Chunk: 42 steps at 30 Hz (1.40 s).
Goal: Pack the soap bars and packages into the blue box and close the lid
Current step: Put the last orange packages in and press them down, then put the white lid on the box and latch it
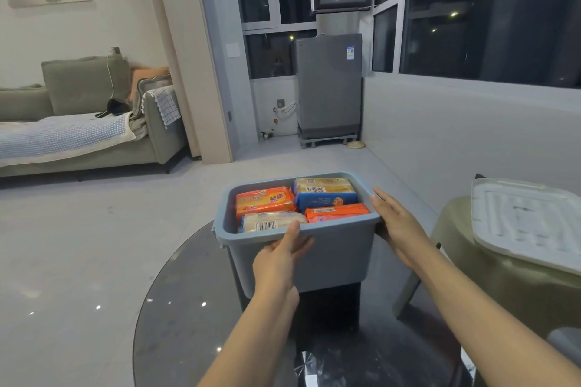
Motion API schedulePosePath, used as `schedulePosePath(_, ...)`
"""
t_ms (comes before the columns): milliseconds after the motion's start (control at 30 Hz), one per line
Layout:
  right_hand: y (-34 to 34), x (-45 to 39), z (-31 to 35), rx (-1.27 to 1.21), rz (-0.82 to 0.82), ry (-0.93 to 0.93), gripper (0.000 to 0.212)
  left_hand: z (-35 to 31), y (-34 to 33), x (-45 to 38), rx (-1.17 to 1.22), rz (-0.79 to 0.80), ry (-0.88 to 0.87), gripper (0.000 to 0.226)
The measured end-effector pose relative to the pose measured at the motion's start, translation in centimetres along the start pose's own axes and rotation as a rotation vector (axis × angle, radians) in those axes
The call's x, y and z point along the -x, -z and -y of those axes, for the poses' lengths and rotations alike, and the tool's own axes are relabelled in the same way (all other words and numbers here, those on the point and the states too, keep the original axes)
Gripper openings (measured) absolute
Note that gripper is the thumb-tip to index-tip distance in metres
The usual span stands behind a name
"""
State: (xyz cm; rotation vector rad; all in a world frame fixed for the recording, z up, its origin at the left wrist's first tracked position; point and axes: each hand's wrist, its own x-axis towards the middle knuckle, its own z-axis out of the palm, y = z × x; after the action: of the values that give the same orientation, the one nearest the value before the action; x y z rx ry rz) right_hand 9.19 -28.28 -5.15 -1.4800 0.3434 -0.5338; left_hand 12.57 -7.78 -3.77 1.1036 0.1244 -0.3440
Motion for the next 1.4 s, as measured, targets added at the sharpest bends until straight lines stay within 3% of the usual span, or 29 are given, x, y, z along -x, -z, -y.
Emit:
schedulePosePath(300,2.7,3.6,0.8,0.352,0.004,0.056,0.056,2.5,-1.0,2.2,-0.345,0.217,0.001,0.033)
schedulePosePath(567,10.0,7.1,0.8,0.656,-0.137,0.095,0.014,6.8,-6.2,3.4,-0.365,0.340,0.065,0.018)
schedulePosePath(767,15.5,8.0,0.8,0.945,-0.322,0.136,0.021,11.7,-10.9,3.3,-0.407,0.417,0.143,0.016)
schedulePosePath(933,19.8,7.5,-0.1,1.189,-0.447,-0.022,0.029,15.0,-15.7,2.9,-0.482,0.460,0.156,0.014)
schedulePosePath(1167,21.5,7.0,-0.2,1.142,-0.434,-0.073,0.016,17.8,-21.1,2.0,-0.464,0.493,0.178,0.021)
schedulePosePath(1400,21.0,7.8,0.5,1.043,-0.309,-0.027,0.008,18.2,-22.1,1.9,-0.378,0.493,0.228,0.034)
